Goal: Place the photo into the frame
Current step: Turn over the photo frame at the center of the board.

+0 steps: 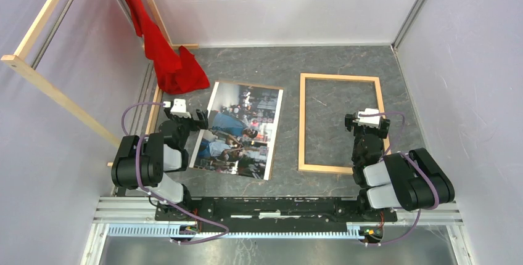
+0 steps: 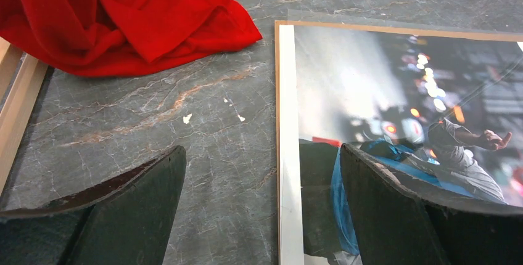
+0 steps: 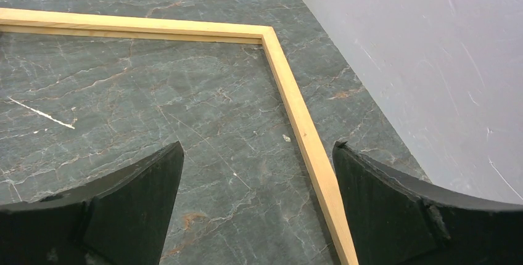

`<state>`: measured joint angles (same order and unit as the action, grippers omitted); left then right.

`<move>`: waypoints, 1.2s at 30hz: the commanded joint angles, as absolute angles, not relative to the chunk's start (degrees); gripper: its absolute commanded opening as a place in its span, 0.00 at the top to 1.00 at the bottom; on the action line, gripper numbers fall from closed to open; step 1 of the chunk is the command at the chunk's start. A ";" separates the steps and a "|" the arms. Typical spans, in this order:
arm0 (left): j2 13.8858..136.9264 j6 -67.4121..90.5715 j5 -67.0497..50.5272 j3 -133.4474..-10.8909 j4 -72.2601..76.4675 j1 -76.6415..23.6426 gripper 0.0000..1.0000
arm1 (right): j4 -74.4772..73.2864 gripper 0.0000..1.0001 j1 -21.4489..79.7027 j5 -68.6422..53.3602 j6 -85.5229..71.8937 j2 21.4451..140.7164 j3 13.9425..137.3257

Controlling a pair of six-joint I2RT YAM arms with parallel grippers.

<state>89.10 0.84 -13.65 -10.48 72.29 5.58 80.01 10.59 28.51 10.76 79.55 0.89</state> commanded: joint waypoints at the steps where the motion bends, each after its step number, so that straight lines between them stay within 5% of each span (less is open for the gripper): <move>1: 88.57 2.54 -13.44 -11.27 74.16 5.36 0.00 | 82.36 0.02 10.42 28.60 10.72 79.02 -5.45; 24: 81.57 3.24 -13.37 -12.76 65.03 5.72 0.00 | 83.33 0.02 10.46 31.21 10.32 78.50 -5.72; 27: 75.39 1.39 -14.19 -20.59 46.97 5.84 0.00 | 74.84 0.02 10.53 34.34 9.44 72.16 -3.97; 33: 71.16 0.67 -16.46 -33.21 20.86 5.84 0.00 | 24.04 0.02 10.12 51.09 -20.89 66.26 16.11; 36: 71.79 0.43 -17.61 -39.42 10.31 5.89 0.00 | 9.90 0.02 9.46 44.64 -23.69 68.98 24.74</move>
<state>71.99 0.82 -15.29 -33.06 30.35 5.61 37.76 10.13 43.92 -10.74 66.89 15.07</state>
